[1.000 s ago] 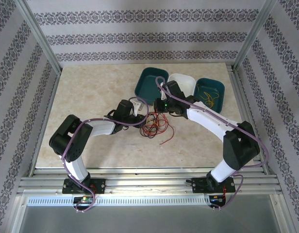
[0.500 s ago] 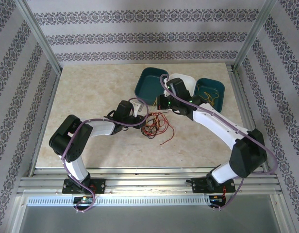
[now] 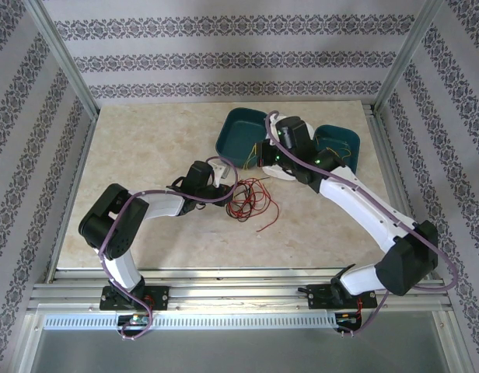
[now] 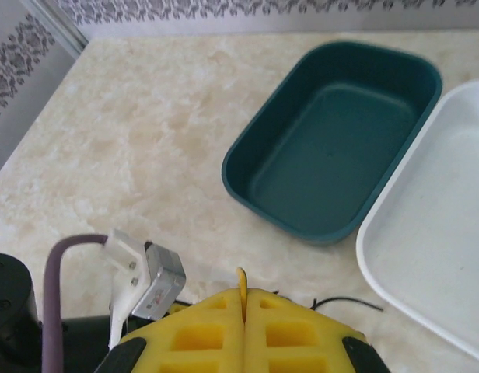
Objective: Untangle the cables
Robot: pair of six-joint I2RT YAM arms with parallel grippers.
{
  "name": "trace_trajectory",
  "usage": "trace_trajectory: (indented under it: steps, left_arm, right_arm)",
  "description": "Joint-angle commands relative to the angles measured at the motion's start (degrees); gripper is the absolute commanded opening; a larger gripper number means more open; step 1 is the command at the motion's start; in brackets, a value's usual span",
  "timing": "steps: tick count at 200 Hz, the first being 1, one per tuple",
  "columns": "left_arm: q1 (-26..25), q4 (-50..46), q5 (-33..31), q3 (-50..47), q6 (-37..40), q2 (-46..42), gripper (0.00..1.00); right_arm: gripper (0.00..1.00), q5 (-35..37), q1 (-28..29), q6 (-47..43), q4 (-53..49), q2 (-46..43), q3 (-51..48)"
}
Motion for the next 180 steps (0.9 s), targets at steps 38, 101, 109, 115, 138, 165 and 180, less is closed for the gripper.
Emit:
trace_trajectory:
  steps: [38,101,109,115,138,165,180]
  left_arm:
    - [-0.69,0.84,0.19,0.05,-0.2,0.15,0.1]
    - [-0.67,0.6,0.03,-0.14,-0.21,-0.28,0.1]
    - [-0.68,0.58,-0.13,-0.22,-0.26,-0.36,0.1]
    - [-0.72,0.45,-0.21,-0.23,-0.18,-0.43,0.1]
    - [-0.67,0.45,-0.28,-0.22,-0.11,-0.56,0.1]
    - [-0.67,0.48,-0.24,-0.2,-0.17,-0.62,0.1]
    - [-0.7,0.6,-0.26,-0.24,-0.18,-0.56,0.1]
  right_arm:
    - [0.0,7.1,-0.29,-6.67,-0.04,-4.2,6.55]
    - [0.0,11.93,-0.4,-11.43,0.17,-4.88,10.92]
    - [0.0,12.92,-0.45,-11.99,0.64,-5.22,10.97]
    - [0.0,13.55,-0.58,-12.41,1.04,-5.4,10.95]
    - [0.0,15.64,-1.67,-13.35,1.43,-5.69,11.39]
    - [0.0,15.98,-4.23,-12.85,1.01,-5.3,11.67]
    - [0.0,15.55,-5.88,-12.17,0.9,-4.93,11.29]
